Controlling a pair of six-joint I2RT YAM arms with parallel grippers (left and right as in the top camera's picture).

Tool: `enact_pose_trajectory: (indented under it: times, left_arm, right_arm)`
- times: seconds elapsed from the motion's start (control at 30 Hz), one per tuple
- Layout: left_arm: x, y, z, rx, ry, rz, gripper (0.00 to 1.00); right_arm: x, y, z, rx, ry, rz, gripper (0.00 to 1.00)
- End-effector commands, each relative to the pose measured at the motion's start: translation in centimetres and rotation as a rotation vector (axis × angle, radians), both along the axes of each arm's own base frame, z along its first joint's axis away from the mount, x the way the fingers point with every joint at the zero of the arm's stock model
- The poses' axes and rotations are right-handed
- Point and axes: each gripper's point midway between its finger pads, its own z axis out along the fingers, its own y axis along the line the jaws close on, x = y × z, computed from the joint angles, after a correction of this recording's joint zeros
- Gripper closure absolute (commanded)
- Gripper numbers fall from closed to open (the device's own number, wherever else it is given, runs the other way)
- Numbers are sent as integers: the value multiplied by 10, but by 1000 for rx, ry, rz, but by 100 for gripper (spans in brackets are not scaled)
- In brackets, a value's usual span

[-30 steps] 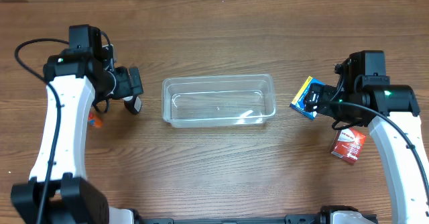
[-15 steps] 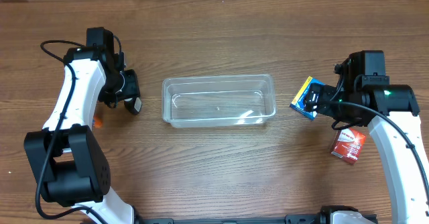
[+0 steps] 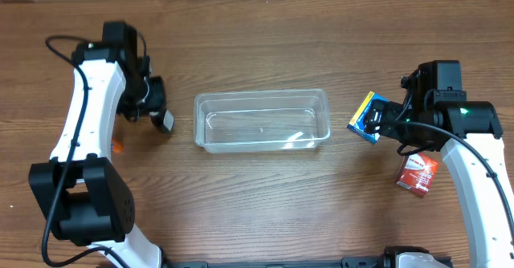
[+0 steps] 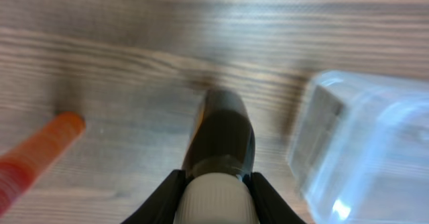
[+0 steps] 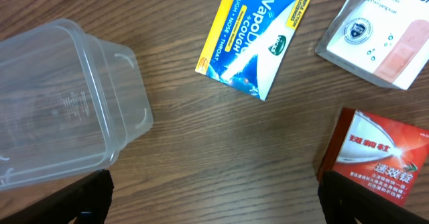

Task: Pack container
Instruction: 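Grasp the dark white-capped bottle with the left gripper, then lower the dark bottle into the container's left end and release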

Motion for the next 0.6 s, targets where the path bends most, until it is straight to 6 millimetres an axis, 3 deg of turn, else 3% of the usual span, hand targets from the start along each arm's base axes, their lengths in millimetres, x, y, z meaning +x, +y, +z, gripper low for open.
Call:
enact_pose_trajectory:
  times: [0.0, 0.07, 0.1, 0.17, 0.23, 0.47, 0.57]
  left_arm:
    - [18, -40, 82, -7, -182, -95, 96]
    - [6, -74, 108, -23, -223, -159, 96]
    - [1, -91, 112, -35, -230, -175, 96]
    - [-7, -126, 108, -53, -213, -209, 96]
    - [-14, -144, 97, -51, -185, -222, 96]
    - [-21, -134, 24, 29, -82, -84, 96]
    - [-11, -131, 8, 45, -118, -21, 96]
  right_arm:
    - [6, 1, 10, 9, -32, -1, 0]
    - [5, 3, 10, 23, -32, 5, 0]
    - [5, 3, 10, 23, -33, 4, 0]
    - [6, 3, 10, 23, -33, 4, 0]
    - [5, 3, 10, 23, -33, 4, 0]
    - [5, 3, 10, 24, -32, 4, 0]
    - [5, 3, 10, 24, -32, 4, 0]
